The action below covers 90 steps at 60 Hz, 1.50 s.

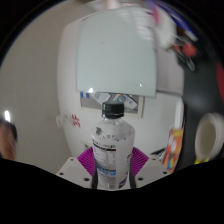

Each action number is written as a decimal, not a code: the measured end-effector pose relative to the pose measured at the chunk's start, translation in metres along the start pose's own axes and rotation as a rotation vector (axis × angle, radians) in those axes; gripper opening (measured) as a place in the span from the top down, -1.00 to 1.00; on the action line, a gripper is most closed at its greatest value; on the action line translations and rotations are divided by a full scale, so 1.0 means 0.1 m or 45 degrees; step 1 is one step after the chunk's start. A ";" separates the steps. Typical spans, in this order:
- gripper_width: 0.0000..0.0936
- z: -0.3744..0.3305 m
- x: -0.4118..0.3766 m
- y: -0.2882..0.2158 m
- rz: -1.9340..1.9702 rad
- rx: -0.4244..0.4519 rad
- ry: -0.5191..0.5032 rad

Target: Pour water

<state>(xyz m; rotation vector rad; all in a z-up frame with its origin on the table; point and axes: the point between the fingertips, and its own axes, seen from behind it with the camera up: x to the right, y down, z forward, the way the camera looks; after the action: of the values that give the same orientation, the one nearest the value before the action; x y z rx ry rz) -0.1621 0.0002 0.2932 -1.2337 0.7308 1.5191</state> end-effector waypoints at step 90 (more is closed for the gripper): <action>-0.80 -2.07 1.64 -1.54 -1.794 -0.388 1.162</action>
<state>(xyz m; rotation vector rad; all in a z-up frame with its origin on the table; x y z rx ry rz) 0.0575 -0.0839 0.0974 -2.0164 -0.0024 -0.1530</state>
